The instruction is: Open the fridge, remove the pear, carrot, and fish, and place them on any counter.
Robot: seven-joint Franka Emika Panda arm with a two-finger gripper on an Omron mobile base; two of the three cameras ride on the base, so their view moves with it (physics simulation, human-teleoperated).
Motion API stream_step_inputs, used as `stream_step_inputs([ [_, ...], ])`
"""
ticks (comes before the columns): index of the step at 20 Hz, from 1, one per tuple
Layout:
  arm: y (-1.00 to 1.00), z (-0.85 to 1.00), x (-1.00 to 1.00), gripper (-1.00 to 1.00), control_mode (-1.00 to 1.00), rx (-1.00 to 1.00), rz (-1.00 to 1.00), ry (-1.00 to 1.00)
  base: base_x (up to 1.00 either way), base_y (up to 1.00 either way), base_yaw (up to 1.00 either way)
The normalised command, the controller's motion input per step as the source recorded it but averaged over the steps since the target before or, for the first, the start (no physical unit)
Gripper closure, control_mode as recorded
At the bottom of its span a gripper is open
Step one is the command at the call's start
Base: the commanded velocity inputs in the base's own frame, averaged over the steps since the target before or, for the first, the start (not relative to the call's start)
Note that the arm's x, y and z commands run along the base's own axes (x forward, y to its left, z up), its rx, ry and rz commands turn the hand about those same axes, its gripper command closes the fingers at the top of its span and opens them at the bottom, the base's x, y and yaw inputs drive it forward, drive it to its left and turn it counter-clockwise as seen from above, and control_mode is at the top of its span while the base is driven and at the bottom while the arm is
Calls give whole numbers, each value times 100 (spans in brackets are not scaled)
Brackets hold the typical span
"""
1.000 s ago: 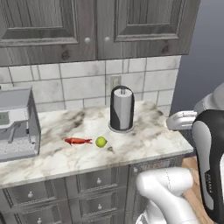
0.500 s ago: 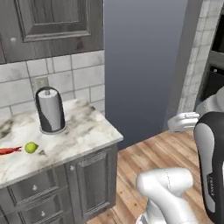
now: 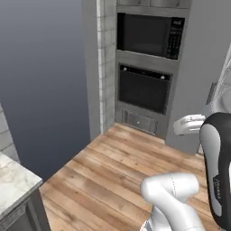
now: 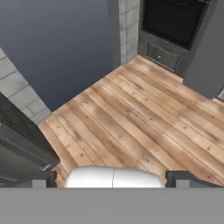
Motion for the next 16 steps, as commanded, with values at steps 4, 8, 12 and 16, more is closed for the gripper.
stream_step_inputs([
  [4, 0, 0, 0, -100, 100, 0, 0, 0, 0, -73, -71],
  [8, 0, 0, 0, -100, 100, 0, 0, 0, 0, -72, -71],
  [12, 0, 0, 0, -100, 100, 0, 0, 0, 20, -15, -35],
  [16, 0, 0, 0, -100, 100, 0, 0, 0, 2, 9, 0],
])
